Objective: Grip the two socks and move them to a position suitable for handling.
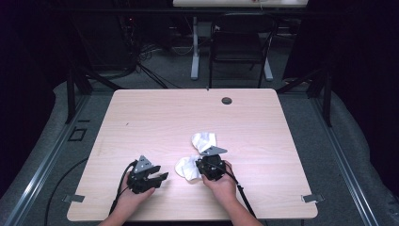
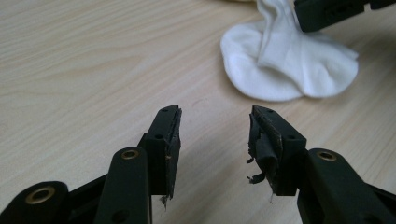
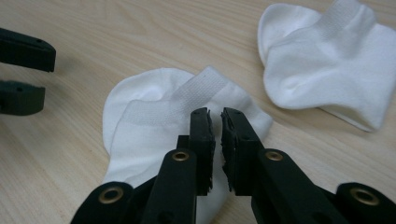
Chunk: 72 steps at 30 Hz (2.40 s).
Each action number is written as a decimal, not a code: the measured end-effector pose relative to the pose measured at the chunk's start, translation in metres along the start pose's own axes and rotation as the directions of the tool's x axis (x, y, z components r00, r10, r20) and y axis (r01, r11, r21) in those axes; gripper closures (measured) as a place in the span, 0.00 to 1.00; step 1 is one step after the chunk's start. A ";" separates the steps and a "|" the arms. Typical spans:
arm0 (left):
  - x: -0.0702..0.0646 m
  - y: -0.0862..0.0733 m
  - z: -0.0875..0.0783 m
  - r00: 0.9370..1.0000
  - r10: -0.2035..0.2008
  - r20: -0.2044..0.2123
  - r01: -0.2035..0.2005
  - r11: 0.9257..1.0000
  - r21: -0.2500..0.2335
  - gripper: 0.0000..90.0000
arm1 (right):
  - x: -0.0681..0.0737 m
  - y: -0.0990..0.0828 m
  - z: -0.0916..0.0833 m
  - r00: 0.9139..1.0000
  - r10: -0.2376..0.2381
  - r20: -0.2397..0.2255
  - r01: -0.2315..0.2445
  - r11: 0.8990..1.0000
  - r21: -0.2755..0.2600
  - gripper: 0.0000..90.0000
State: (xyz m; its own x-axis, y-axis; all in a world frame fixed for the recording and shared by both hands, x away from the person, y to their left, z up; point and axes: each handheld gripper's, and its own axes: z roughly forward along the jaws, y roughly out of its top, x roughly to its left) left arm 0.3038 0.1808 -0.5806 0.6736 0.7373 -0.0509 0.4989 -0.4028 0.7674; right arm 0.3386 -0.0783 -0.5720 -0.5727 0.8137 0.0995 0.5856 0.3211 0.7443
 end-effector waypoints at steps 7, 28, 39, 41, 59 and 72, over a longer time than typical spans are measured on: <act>-0.005 0.000 -0.003 0.999 0.008 0.044 -0.008 1.000 -0.012 0.61 | 0.007 -0.015 0.001 0.998 -0.058 -0.018 0.059 0.998 0.006 0.91; -0.007 0.011 0.002 0.996 -0.001 0.093 0.001 1.000 0.004 0.83 | 0.024 -0.025 -0.011 0.967 -0.163 -0.195 0.173 0.984 0.036 0.97; -0.013 0.012 0.012 0.994 0.052 0.098 -0.058 0.997 0.058 0.98 | 0.023 -0.024 -0.010 0.965 -0.152 -0.211 0.164 0.986 0.041 0.95; -0.015 0.012 0.012 0.993 0.060 0.104 -0.068 0.995 0.069 0.99 | 0.023 -0.023 -0.010 0.966 -0.153 -0.211 0.165 0.985 0.043 0.94; -0.019 0.006 0.009 0.994 0.015 0.104 -0.024 0.996 0.081 1.00 | 0.068 -0.014 -0.016 0.962 -0.230 -0.145 0.224 0.973 -0.054 0.81; -0.018 0.006 0.009 0.994 0.014 0.106 -0.023 0.996 0.083 1.00 | 0.071 -0.024 0.001 0.962 -0.254 -0.104 0.255 0.967 -0.004 0.83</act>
State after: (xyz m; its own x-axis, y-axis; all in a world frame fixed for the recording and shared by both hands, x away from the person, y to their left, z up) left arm 0.2996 0.1599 -0.5809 0.7348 0.6697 -0.1077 0.5269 -0.4636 0.7123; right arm 0.2844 -0.0274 -0.5832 -0.7592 0.6504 -0.0242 0.4179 0.5156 0.7480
